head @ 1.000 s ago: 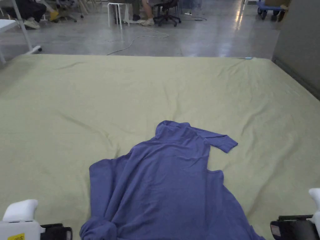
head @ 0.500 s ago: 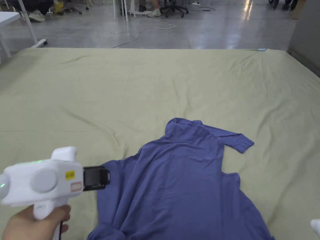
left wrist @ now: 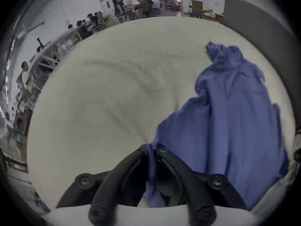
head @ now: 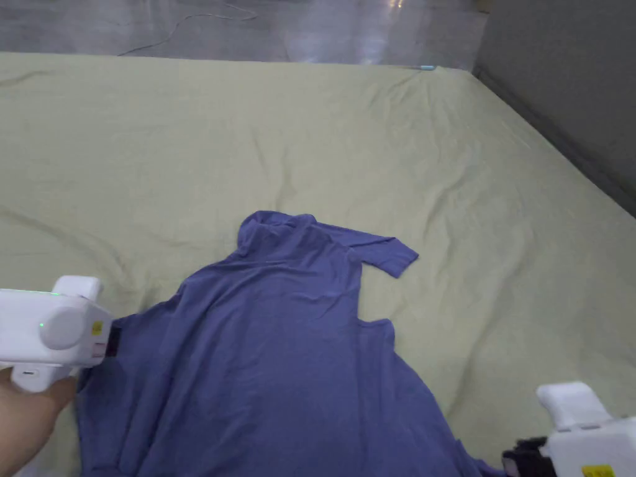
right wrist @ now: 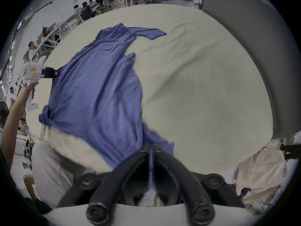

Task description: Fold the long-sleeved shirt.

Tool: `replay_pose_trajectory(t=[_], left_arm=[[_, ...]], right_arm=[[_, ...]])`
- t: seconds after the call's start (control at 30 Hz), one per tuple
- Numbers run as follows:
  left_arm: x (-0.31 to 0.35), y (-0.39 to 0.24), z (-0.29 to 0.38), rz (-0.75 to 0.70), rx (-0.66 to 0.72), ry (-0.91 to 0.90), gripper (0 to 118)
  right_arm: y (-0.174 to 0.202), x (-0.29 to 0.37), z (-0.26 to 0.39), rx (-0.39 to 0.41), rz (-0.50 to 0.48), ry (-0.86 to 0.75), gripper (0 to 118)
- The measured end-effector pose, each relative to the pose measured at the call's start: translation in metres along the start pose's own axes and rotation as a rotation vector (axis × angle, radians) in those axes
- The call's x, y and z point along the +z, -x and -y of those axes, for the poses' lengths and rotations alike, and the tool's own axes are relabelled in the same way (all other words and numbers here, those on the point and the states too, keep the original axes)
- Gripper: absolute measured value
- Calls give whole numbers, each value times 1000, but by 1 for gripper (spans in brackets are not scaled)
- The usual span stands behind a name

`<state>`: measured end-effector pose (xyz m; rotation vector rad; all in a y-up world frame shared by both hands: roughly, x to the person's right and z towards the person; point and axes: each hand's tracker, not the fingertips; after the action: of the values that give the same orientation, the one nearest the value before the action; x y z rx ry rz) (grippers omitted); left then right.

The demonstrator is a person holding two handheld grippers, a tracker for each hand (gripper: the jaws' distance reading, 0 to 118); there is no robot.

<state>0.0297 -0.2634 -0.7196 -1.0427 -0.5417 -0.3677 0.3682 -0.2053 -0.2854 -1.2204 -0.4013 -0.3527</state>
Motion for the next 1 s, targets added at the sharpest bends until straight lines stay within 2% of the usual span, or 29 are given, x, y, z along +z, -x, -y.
replay_pose_trajectory(t=[0.03,0.07,0.13,0.2,0.23,0.27,0.3,0.37,0.4,0.43,0.47,0.5,0.53,0.57,0.6,0.63,0.7,0.77,0.9,1.0], left_arm=[[21,-3,3,36,36,-33,6],[33,0,0,27,39,-57,6],[62,6,-5,17,40,-92,6],[80,19,-17,15,43,-120,6],[91,22,-19,7,41,-133,6],[99,25,-21,0,37,-142,6],[103,31,-25,-5,32,-149,6],[113,39,-28,-23,27,-167,6],[118,44,-30,-26,31,-169,6],[120,50,-31,-30,42,-171,6],[124,56,-32,-25,68,-170,6],[129,63,-33,-14,98,-170,6],[134,69,-34,-9,123,-171,6],[138,71,-33,-8,133,-175,6],[143,74,-33,3,148,-169,6],[150,77,-34,7,153,-171,6],[162,81,-36,17,158,-183,6],[177,85,-42,48,179,-203,6],[212,84,-61,44,159,-257,6],[241,86,-85,73,171,-305,6]], right_arm=[[-1,-9,-12,-1,5,-3,84],[1,-20,-22,-4,4,0,118],[9,-46,-43,14,64,10,115],[30,-81,-64,27,34,43,114],[39,-100,-72,23,23,66,111],[29,-83,-61,35,-2,92,96],[34,-90,-59,59,7,126,75],[50,-104,-56,140,105,165,70],[58,-104,-54,168,128,107,56],[68,-98,-54,197,156,113,36],[76,-91,-54,223,125,99,0],[84,-83,-52,247,171,82,0],[83,-74,-48,260,132,78,0],[84,-70,-44,257,183,60,0],[83,-63,-43,269,157,55,0],[78,-53,-44,250,130,26,0],[51,-25,-45,114,34,-46,0],[36,10,-50,85,-27,-101,0],[20,102,-70,158,47,-279,0],[8,173,-96,163,67,-410,0]])
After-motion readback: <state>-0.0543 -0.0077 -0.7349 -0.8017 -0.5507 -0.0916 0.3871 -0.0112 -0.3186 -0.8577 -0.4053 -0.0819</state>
